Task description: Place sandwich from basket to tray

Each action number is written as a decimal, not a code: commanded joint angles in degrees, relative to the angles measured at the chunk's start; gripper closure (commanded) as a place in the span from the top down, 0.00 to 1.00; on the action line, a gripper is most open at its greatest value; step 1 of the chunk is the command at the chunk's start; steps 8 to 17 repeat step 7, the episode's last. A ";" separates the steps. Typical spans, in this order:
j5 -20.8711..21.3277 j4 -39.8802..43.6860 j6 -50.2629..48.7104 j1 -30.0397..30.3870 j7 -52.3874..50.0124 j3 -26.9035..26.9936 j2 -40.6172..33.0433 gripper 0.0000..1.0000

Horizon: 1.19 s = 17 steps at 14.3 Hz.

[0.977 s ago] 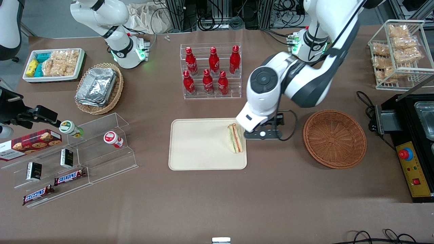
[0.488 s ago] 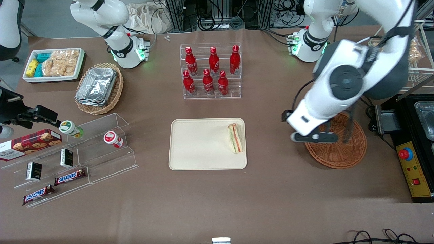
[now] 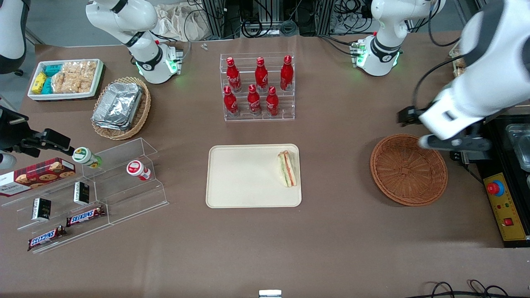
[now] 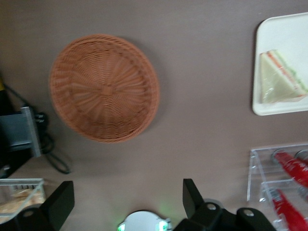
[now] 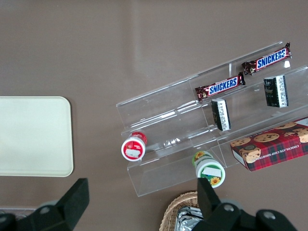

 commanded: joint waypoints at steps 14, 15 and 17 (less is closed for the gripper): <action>-0.26 -0.78 -1.22 -8.92 3.20 13.12 -4.19 1.00; -0.26 -0.78 -1.22 -8.92 3.20 13.12 -4.19 1.00; -0.26 -0.78 -1.22 -8.92 3.20 13.12 -4.19 1.00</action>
